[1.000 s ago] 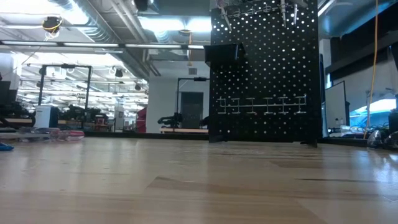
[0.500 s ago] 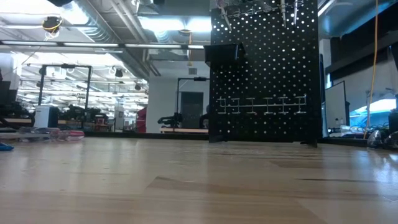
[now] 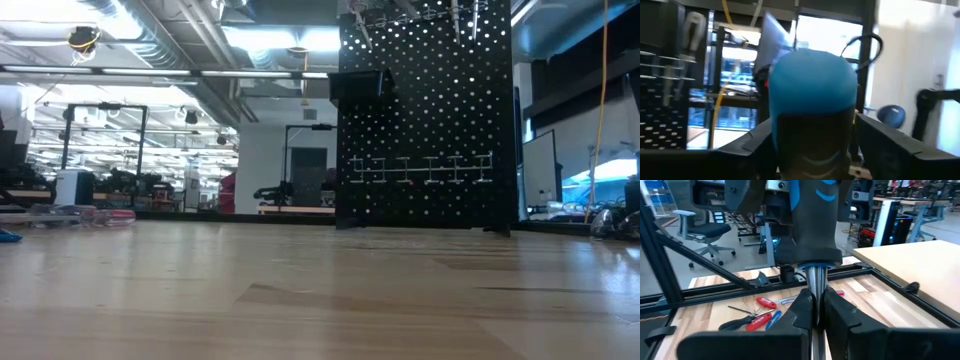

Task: Hang tools onto peg board
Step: Hang the bottom blue screwdriver on the black pegboard

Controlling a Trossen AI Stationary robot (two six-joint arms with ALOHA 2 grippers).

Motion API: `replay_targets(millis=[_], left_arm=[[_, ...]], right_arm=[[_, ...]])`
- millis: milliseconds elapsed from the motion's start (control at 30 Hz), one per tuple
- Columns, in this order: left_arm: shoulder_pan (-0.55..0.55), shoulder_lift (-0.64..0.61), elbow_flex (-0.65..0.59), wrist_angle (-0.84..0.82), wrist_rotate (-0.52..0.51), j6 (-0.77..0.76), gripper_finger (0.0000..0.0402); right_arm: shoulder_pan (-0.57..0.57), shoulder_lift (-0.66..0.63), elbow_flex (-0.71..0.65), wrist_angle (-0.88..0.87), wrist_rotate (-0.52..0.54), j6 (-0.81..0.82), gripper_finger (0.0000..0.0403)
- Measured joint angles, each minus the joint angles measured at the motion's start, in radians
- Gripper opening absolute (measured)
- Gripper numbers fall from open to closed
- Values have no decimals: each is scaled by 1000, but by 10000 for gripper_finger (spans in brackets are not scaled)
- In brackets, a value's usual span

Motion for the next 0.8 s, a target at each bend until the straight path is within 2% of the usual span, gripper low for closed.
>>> replay_targets(millis=[300, 433, 567, 800], left_arm=[[-36, -47, 0, -76, -221, 78, 174], [-43, -47, 0, -74, -226, 83, 144], [-43, -47, 20, -96, -226, 103, 144], [-31, -34, 199, -390, -231, 134, 143]], right_arm=[[-1, 0, 0, -5, 36, -3, 30], [-1, 0, 0, -6, 33, -12, 31], [-2, 0, 0, 0, 19, -14, 39], [-2, -1, 1, -4, 45, -17, 103]])
